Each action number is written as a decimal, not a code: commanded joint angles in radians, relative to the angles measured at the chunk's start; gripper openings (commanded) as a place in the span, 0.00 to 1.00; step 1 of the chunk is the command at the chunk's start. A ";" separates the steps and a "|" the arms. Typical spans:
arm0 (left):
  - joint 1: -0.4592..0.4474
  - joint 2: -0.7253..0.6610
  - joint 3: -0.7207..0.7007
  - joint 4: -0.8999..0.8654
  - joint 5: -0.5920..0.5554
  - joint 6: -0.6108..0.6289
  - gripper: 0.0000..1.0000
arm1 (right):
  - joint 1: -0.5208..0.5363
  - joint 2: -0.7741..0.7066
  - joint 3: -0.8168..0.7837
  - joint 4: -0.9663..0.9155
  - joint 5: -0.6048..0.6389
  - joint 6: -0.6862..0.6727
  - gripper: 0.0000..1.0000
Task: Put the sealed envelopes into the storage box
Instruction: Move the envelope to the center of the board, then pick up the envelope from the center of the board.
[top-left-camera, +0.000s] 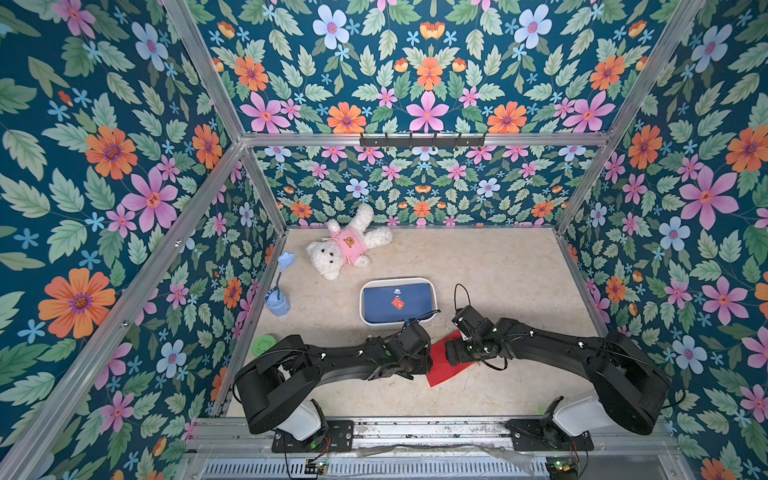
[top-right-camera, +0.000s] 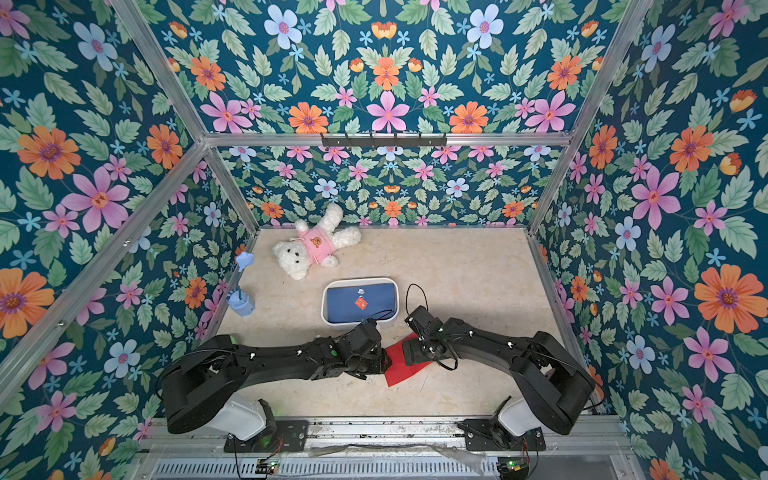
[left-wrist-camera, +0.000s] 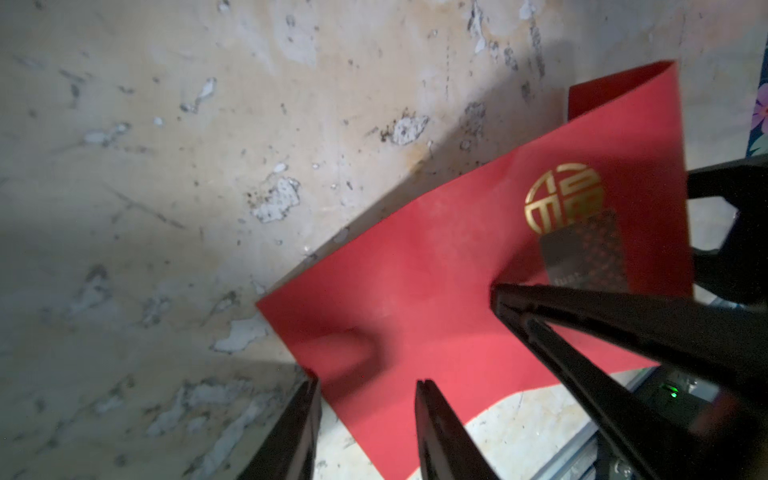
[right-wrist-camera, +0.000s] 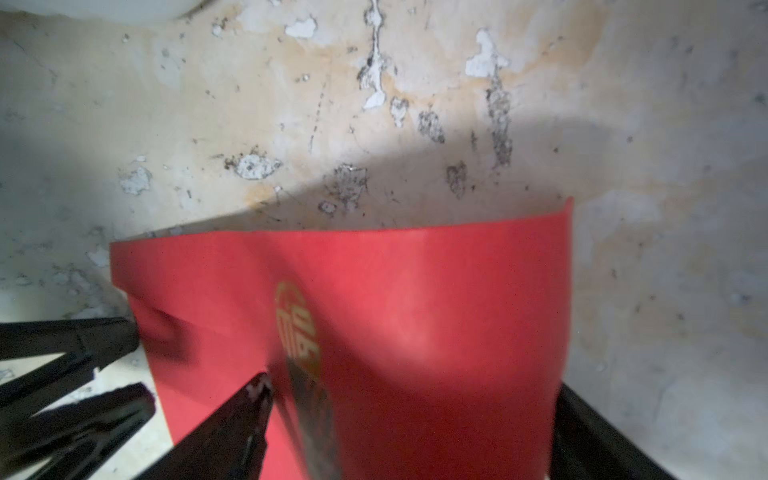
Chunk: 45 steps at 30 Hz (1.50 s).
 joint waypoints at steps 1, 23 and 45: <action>0.033 -0.022 0.013 -0.093 0.011 0.045 0.44 | 0.006 0.016 -0.031 -0.122 -0.045 0.046 0.92; 0.243 0.232 0.418 -0.121 0.469 0.795 0.49 | 0.007 -0.050 -0.091 -0.052 -0.019 0.069 0.89; 0.293 0.445 0.540 -0.161 0.697 1.042 0.51 | 0.007 -0.050 -0.086 -0.060 -0.018 0.070 0.88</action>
